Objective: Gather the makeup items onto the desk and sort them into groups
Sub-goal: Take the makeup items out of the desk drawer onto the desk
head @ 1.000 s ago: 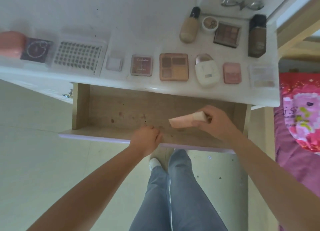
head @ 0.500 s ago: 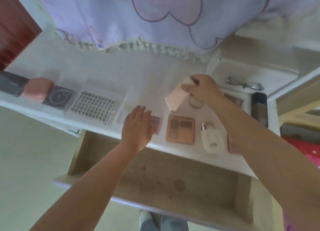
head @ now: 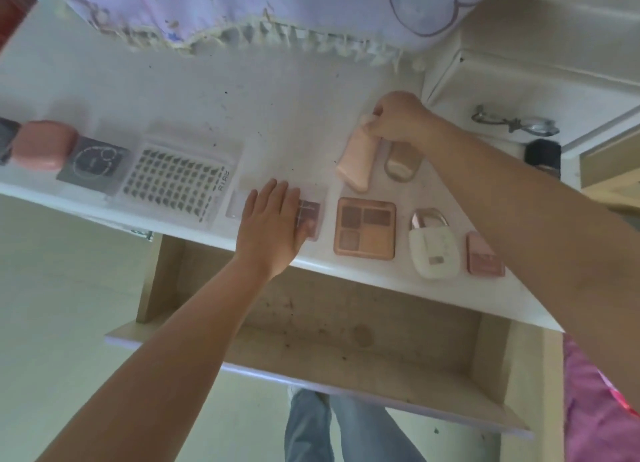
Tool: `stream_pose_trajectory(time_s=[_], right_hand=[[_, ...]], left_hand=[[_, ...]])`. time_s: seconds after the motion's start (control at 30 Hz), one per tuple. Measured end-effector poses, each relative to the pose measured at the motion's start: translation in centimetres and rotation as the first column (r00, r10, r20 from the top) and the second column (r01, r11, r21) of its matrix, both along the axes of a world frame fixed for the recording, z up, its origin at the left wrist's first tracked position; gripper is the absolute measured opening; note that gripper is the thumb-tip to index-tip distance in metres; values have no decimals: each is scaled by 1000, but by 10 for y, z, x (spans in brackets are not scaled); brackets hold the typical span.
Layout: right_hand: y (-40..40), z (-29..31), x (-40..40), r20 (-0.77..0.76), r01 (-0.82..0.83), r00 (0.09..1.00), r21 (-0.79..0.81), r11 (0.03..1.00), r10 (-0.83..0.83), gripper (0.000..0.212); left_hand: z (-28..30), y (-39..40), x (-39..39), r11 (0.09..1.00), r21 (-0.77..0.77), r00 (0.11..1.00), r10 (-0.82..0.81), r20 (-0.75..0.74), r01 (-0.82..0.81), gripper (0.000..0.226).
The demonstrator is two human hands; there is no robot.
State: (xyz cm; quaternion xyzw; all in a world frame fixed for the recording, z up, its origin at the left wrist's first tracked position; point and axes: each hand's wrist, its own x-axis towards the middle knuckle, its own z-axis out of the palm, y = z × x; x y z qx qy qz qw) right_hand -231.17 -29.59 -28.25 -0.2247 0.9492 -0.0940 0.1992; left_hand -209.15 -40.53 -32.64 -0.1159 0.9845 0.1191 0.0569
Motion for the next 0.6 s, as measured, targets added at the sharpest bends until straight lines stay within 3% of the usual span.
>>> stream_pose_trajectory(time_s=[0.07, 0.17, 0.27, 0.37, 0.47, 0.53, 0.6], right_hand=[[5, 5, 17, -88, -10, 996, -56, 998, 5, 41], [36, 4, 80, -266, -79, 964, -330, 941, -12, 32], [86, -12, 179, -408, -220, 912, -433, 874, 27, 20], [138, -47, 266, -427, -308, 887, -269, 912, 174, 30], [164, -78, 314, -267, -347, 899, 53, 936, 348, 66], [166, -90, 321, -197, -290, 923, 210, 934, 331, 90], [166, -93, 317, -231, -220, 931, 260, 940, 282, 103]], left_hand=[[8, 5, 5, 999, 13, 993, -29, -115, 30, 56], [7, 17, 34, 980, -40, 927, -198, -319, 196, 58], [-13, 26, 86, 918, -110, 880, -396, -262, 381, 65], [-38, 26, 131, 855, -164, 854, -510, -100, 491, 80], [-56, 25, 151, 814, -218, 831, -556, -24, 539, 91], [-60, 22, 152, 813, -229, 831, -556, -31, 535, 99], [-60, 20, 150, 807, -221, 815, -574, -75, 548, 92]])
